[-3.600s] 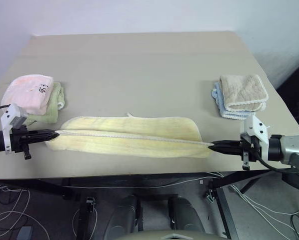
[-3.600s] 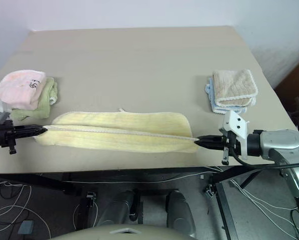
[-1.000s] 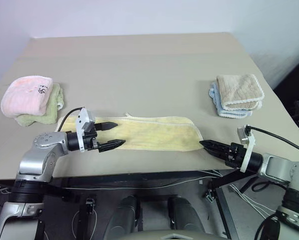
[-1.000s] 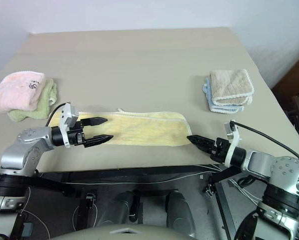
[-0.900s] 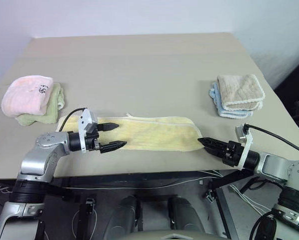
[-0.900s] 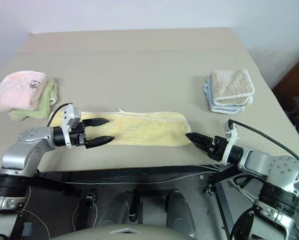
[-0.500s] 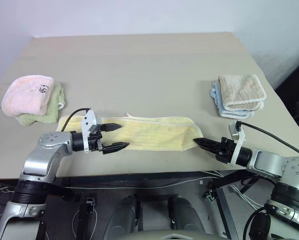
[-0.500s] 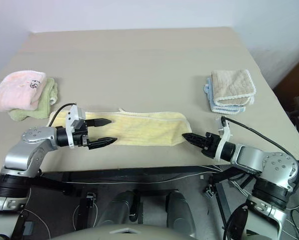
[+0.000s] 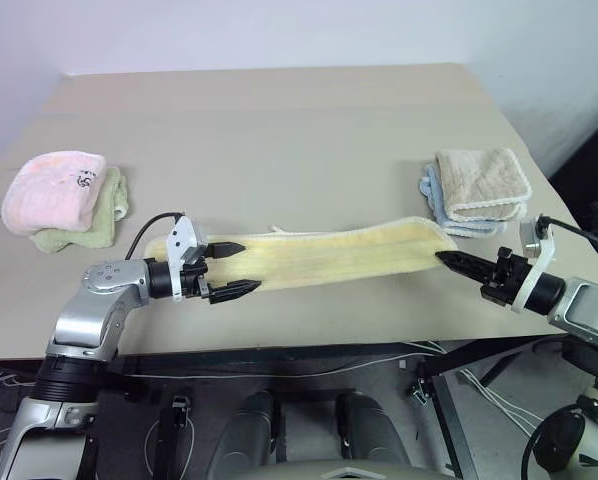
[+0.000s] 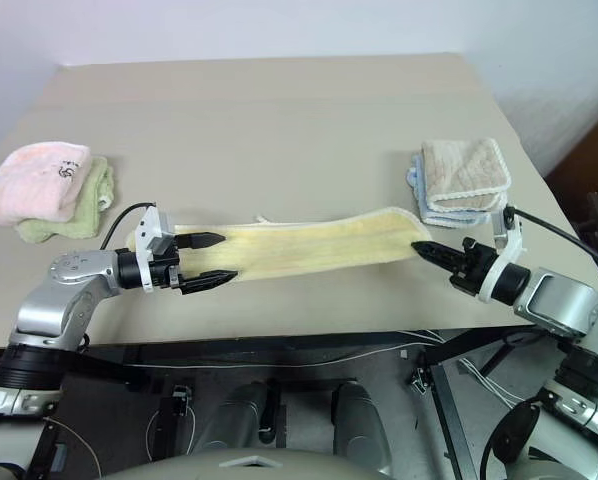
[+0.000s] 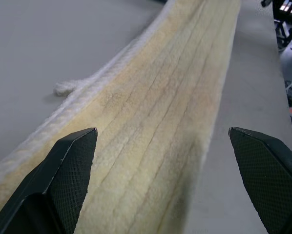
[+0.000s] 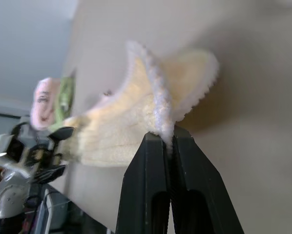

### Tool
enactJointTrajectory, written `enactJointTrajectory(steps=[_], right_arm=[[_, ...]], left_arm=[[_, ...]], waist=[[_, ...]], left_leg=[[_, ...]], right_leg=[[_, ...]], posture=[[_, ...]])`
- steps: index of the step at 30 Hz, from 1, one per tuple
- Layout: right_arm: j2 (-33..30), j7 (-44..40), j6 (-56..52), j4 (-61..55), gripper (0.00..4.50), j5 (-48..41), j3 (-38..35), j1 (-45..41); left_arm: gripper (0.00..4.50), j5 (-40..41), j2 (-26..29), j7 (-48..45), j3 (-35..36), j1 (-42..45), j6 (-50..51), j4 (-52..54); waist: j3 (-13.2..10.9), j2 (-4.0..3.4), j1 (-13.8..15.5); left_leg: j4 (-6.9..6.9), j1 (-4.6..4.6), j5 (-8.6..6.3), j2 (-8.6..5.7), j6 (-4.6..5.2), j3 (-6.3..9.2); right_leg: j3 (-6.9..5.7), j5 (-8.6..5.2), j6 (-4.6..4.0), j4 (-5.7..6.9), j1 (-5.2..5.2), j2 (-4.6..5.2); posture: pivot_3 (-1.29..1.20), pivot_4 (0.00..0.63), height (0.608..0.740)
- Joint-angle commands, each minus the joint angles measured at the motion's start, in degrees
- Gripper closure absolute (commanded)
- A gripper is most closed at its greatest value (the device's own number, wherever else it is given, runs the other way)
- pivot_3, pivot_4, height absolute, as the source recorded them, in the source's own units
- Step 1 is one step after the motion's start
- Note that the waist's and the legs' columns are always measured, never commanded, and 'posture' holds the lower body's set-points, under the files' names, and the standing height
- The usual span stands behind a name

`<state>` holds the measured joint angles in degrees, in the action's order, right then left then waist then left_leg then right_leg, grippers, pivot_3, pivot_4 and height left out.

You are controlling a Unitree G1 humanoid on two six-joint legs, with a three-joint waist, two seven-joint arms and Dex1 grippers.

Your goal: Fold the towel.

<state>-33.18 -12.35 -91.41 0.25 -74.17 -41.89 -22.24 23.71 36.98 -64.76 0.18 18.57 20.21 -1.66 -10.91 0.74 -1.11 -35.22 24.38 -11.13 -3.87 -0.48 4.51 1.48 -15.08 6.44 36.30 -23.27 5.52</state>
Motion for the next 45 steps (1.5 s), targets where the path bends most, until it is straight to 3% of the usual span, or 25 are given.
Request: enactJointTrajectory(steps=[1, 6, 14, 23, 32, 39, 45], right_arm=[[0.35, 0.86, 1.30, -8.12, 4.48, -3.91, 4.71, -3.92], [-2.32, -0.93, 2.50, -13.16, 4.48, -7.40, 11.59, -7.41], [-6.79, -5.75, 5.85, -15.87, 4.48, -5.30, 22.60, -13.60], [-3.07, -13.04, 13.17, -15.35, 4.48, 8.02, 40.45, -18.44], [6.38, -14.96, 15.09, -11.78, 4.48, 14.83, 47.99, -21.34], [10.07, -16.96, 17.38, -9.37, 4.48, 21.41, 52.89, -20.81], [11.26, -18.22, 18.79, -8.54, 4.48, 24.43, 52.43, -20.68]], left_arm=[[0.00, -0.15, 0.02, 0.19, 0.73, 1.11, -1.56, 0.01], [0.00, -0.39, 0.00, 0.28, 0.87, 0.35, -2.24, -0.04], [0.00, -1.04, 0.09, 1.10, 0.77, -1.52, -3.02, 0.63], [0.00, -1.04, -0.01, 2.47, 0.97, -1.54, -2.39, 2.16], [0.00, -0.84, 1.75, 3.89, 3.26, -3.79, -2.56, 2.20], [0.00, -1.03, 2.19, 3.65, 3.41, -4.36, -3.23, 1.17], [0.00, -0.72, 2.25, 4.51, 4.55, -5.95, -3.40, 1.98]], waist=[[0.00, -0.03, 0.03], [0.00, -0.02, 0.49], [0.00, -0.03, 0.26], [-0.01, -0.03, 0.42], [-0.01, -0.03, 0.31], [0.00, -0.04, 0.30], [-0.01, -0.05, 0.28]], left_leg=[[0.01, 0.00, 0.00, 0.00, 0.00, 0.00], [0.00, 0.06, 0.00, -0.02, 0.00, 0.00], [0.02, 0.14, -0.04, -0.10, 0.06, 0.04], [0.06, 0.18, -0.04, -0.09, 0.06, 0.03], [0.16, 0.19, -0.05, -0.10, 0.04, 0.06], [0.14, 0.19, -0.06, -0.12, 0.03, 0.06], [0.16, 0.19, -0.06, -0.13, 0.02, 0.06]], right_leg=[[0.00, 0.00, 0.00, 0.00, -0.01, 0.00], [-0.01, 0.00, 0.01, -0.07, -0.02, 0.03], [-0.03, -0.01, -0.01, -0.18, -0.04, 0.12], [-0.03, 0.00, 0.00, -0.19, -0.11, 0.12], [-0.02, 0.01, 0.01, -0.14, -0.22, 0.11], [-0.02, 0.01, 0.01, -0.14, -0.22, 0.11], [-0.02, 0.01, 0.01, -0.12, -0.27, 0.10]], posture=[[0.00, 0.150, 0.740], [0.00, 0.150, 0.740], [0.00, 0.150, 0.740], [0.00, 0.150, 0.740], [0.00, 0.150, 0.740], [0.00, 0.150, 0.740], [0.00, 0.150, 0.740]])
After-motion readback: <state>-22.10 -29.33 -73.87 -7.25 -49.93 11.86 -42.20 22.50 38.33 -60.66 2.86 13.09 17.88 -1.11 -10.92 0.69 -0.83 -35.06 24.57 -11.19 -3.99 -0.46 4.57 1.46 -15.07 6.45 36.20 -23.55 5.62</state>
